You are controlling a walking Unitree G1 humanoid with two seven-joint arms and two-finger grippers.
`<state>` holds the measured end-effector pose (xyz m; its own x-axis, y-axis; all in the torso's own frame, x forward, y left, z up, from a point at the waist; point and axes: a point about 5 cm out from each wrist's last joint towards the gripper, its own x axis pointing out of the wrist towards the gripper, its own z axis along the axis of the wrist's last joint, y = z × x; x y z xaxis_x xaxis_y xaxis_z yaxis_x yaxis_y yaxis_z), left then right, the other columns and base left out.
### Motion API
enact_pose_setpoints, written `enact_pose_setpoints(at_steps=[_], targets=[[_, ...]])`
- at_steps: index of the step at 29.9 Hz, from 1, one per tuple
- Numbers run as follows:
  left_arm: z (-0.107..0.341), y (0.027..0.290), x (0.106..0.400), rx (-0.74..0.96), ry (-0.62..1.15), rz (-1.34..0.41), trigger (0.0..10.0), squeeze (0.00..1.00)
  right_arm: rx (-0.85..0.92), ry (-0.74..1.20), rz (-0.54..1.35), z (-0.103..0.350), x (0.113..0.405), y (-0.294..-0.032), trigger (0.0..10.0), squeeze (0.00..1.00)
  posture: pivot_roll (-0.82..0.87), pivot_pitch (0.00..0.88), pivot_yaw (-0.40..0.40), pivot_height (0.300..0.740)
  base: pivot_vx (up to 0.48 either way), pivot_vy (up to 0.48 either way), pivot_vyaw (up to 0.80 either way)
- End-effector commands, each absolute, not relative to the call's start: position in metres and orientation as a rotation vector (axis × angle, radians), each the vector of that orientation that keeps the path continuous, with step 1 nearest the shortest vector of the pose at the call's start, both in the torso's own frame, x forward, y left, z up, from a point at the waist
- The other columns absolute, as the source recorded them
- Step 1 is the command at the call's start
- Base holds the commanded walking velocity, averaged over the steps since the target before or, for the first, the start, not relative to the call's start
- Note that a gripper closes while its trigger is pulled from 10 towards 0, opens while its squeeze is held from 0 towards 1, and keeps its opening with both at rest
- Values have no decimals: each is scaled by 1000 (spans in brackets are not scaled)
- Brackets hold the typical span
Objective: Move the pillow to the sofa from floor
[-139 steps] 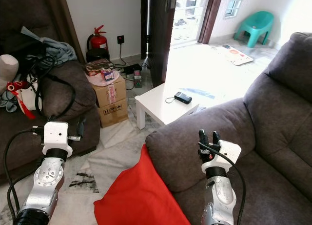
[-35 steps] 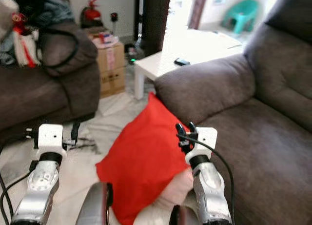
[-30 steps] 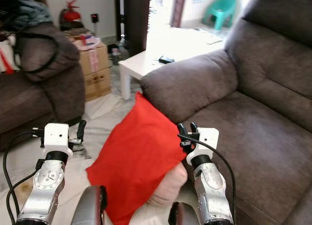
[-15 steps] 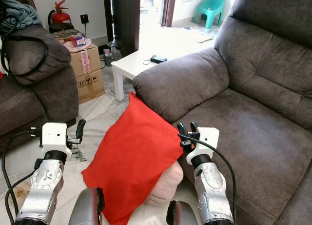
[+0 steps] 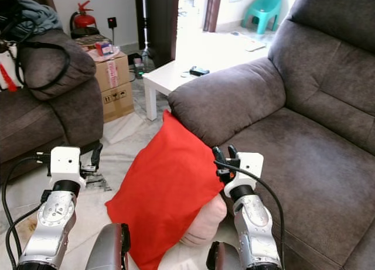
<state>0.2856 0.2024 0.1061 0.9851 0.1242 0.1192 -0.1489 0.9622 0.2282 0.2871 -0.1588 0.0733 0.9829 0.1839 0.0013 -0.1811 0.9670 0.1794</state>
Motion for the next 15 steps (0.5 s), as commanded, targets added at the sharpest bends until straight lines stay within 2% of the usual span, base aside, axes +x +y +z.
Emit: enact_pose_setpoints(at_steps=[1,15], targets=[[110,199,287,239,-115,127,10000,0,174,13,181,76,288,-161,10000,0,70,0,-98,566,251,0,0],[109,199,287,240,-111,126,10000,0,165,17,186,76,288,-160,10000,0,67,0,-95,566,284,0,0]])
